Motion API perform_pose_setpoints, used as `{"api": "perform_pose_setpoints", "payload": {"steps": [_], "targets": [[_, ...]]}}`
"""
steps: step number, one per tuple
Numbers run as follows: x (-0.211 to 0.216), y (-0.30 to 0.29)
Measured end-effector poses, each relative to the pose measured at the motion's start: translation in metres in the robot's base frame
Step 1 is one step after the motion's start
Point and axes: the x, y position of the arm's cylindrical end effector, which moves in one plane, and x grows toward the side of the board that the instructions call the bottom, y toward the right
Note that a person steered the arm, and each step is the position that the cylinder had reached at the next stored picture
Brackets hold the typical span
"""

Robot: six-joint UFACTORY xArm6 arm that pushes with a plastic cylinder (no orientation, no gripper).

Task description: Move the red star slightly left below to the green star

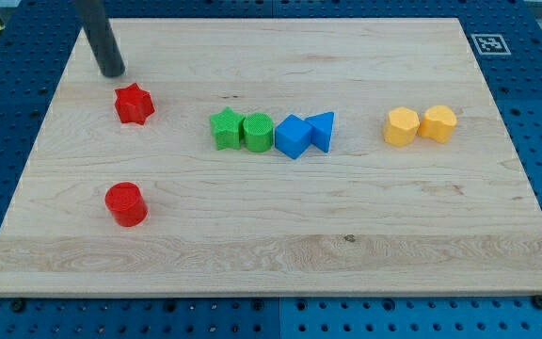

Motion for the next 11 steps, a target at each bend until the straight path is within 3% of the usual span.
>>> {"api": "perform_pose_setpoints", "payload": {"steps": [3, 4, 6, 10, 11], "targets": [[0.039, 0.045], [0.079, 0.049], [0.087, 0.000], [0.125, 0.049], [0.096, 0.045]]}}
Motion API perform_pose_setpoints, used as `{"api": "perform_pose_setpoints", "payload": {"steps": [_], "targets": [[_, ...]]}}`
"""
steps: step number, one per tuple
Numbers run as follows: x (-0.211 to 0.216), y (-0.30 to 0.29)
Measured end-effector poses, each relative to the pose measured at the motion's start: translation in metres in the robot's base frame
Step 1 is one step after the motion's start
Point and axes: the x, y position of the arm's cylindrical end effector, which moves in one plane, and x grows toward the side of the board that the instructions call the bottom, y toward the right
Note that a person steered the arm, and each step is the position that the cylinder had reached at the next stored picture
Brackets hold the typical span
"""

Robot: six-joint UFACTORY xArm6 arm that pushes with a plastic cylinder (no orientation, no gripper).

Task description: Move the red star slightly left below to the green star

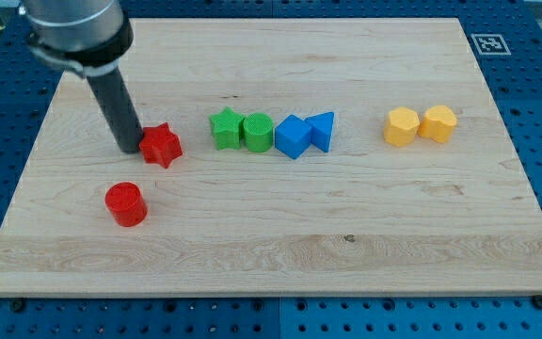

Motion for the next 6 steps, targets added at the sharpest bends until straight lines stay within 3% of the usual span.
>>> {"api": "perform_pose_setpoints", "payload": {"steps": [1, 2, 5, 6], "targets": [[-0.030, 0.000], [0.010, 0.035], [0.028, 0.006], [0.038, 0.021]]}}
